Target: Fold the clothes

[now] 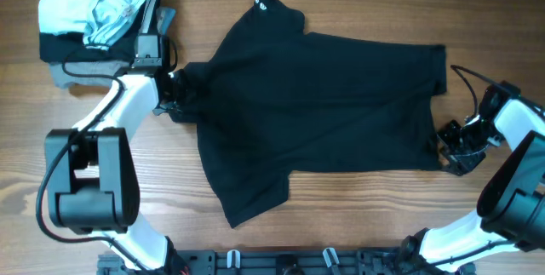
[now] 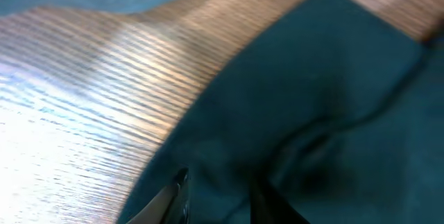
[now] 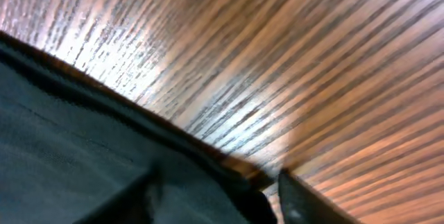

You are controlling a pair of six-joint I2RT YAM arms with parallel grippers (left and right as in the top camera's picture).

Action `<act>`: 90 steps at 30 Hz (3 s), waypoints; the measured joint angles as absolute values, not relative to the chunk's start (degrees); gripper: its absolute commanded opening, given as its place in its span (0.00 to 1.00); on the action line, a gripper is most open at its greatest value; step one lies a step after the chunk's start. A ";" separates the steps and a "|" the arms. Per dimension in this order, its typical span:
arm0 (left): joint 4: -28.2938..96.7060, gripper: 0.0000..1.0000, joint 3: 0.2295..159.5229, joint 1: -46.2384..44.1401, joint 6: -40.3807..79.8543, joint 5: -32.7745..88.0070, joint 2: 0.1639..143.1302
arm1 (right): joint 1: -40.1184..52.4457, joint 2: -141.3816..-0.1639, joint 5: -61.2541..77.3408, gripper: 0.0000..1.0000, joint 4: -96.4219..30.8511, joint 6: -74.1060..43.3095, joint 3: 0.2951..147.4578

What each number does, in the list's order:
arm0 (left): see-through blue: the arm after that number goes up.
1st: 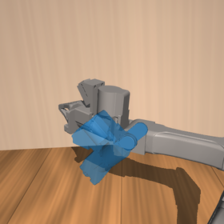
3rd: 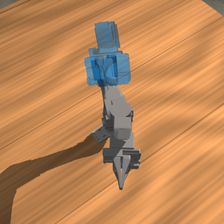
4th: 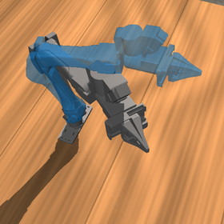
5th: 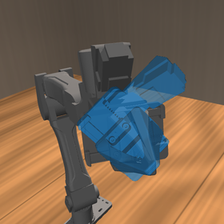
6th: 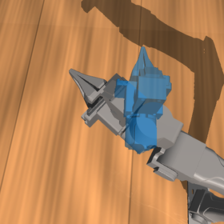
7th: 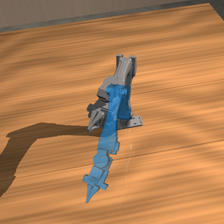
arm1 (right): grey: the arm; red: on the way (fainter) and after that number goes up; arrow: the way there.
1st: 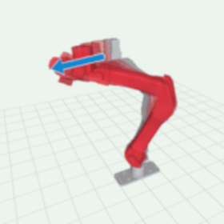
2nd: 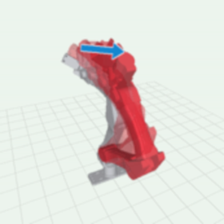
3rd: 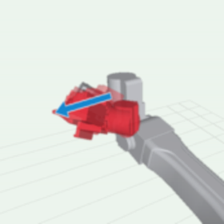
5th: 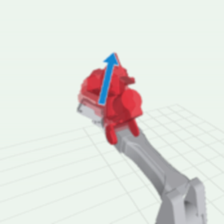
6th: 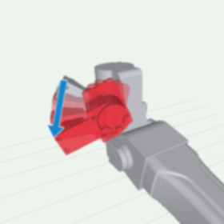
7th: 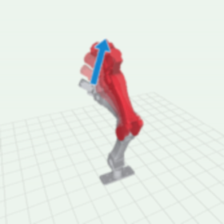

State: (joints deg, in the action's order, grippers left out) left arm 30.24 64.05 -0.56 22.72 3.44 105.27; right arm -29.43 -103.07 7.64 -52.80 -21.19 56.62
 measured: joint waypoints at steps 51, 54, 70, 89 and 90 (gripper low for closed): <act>49.98 0.38 35.51 -24.27 27.97 28.34 83.99 | -33.17 -84.18 -0.27 0.80 -62.92 -24.34 55.51; 49.25 0.17 35.51 -24.27 28.75 28.60 83.99 | -33.30 -84.18 -0.12 0.81 -61.47 -24.93 53.52; 48.80 0.04 35.40 -24.27 29.08 28.67 83.99 | -37.36 -84.18 1.85 0.48 -49.19 -33.04 37.08; 63.22 0.04 47.68 -22.48 29.06 29.28 74.87 | -37.45 -82.54 8.23 0.04 -61.63 -23.99 50.52; 62.63 0.04 47.94 -21.96 29.06 29.23 74.43 | -37.45 -82.39 8.56 0.04 -61.47 -23.64 50.78</act>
State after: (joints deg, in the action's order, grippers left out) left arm 62.63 47.94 -21.96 29.06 29.23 74.43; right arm -37.45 -82.39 8.56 -61.47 -23.64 50.78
